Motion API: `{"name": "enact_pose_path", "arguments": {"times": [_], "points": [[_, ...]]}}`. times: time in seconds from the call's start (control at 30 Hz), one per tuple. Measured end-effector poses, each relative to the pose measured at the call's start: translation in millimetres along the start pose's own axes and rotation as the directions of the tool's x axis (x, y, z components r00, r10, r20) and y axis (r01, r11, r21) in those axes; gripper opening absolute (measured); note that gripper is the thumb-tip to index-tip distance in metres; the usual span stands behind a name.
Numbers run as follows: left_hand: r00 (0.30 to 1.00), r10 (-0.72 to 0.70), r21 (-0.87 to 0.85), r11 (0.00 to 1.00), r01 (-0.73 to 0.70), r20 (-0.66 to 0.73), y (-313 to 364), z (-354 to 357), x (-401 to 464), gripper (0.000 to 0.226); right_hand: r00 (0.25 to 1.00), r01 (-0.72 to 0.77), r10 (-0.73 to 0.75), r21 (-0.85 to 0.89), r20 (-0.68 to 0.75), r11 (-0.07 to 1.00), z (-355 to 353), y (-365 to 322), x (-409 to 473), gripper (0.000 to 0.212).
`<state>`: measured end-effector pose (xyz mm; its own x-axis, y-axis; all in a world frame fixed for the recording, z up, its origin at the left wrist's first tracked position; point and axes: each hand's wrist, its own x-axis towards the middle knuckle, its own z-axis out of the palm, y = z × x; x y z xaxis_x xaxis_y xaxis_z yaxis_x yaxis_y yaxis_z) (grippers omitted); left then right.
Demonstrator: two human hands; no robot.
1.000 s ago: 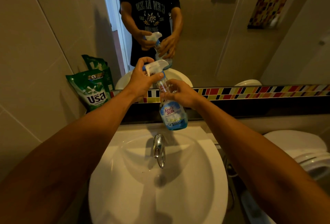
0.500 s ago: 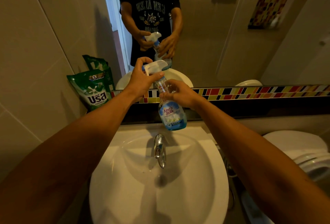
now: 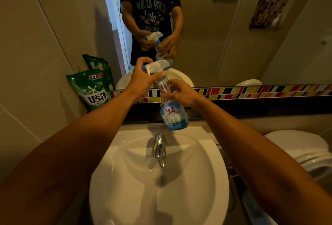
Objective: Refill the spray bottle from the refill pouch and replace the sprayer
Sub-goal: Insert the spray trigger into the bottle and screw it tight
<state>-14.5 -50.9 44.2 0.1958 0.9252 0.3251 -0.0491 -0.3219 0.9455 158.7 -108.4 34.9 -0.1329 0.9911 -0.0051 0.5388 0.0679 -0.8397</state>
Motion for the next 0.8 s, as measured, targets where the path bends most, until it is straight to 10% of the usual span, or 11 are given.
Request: {"name": "enact_pose_path", "arguments": {"times": [0.8], "points": [[1.0, 0.003, 0.022, 1.0, -0.003, 0.004, 4.5, -5.6, 5.1, 0.059, 0.999, 0.025, -0.026, 0.05, 0.028, 0.998, -0.8, -7.2, 3.0, 0.036]]}}
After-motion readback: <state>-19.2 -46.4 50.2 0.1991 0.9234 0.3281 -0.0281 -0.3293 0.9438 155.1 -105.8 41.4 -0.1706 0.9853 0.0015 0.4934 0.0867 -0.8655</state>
